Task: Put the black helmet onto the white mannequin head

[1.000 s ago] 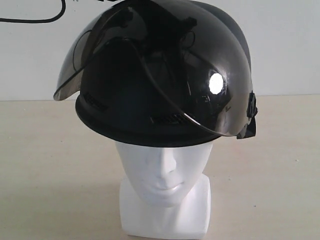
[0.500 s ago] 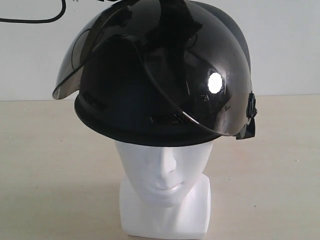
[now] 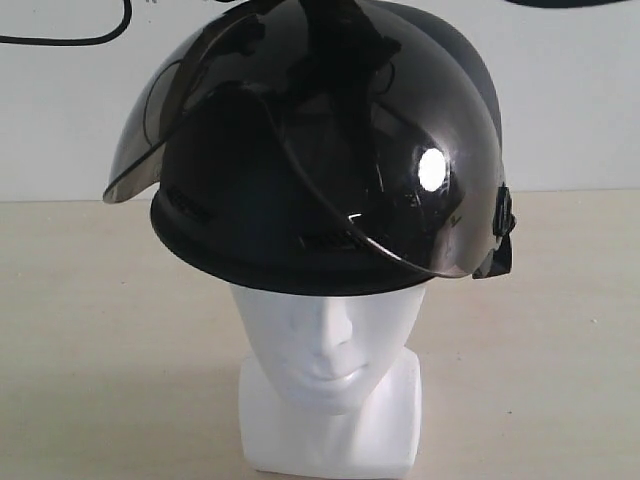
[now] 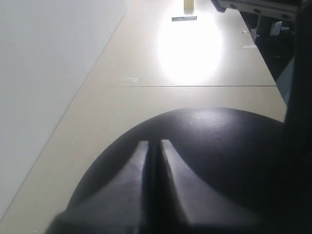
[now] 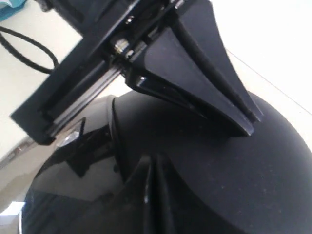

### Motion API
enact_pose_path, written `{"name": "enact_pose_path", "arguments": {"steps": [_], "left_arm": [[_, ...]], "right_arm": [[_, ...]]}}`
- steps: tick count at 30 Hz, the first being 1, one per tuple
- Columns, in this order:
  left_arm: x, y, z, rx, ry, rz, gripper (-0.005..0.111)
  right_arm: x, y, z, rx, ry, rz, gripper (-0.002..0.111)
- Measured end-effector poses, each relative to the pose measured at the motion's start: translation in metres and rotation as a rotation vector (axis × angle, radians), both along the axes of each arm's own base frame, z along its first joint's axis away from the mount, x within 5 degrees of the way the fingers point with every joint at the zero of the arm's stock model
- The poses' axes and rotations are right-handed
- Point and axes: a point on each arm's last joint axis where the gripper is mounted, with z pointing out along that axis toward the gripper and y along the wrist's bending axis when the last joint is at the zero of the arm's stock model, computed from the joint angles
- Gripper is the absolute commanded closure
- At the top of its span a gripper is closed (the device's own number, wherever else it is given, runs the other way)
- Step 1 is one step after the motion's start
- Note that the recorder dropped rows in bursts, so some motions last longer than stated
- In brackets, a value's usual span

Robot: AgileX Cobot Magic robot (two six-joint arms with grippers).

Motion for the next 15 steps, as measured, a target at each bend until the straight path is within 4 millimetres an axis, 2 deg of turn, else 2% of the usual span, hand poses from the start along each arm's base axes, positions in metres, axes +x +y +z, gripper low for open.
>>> {"name": "enact_pose_path", "arguments": {"steps": [15], "left_arm": [[0.0000,0.0000,0.0000,0.000,0.000,0.000,0.102]], "right_arm": [[-0.0016,0.0041,-0.0016,0.034,0.047,0.010,0.108]]}}
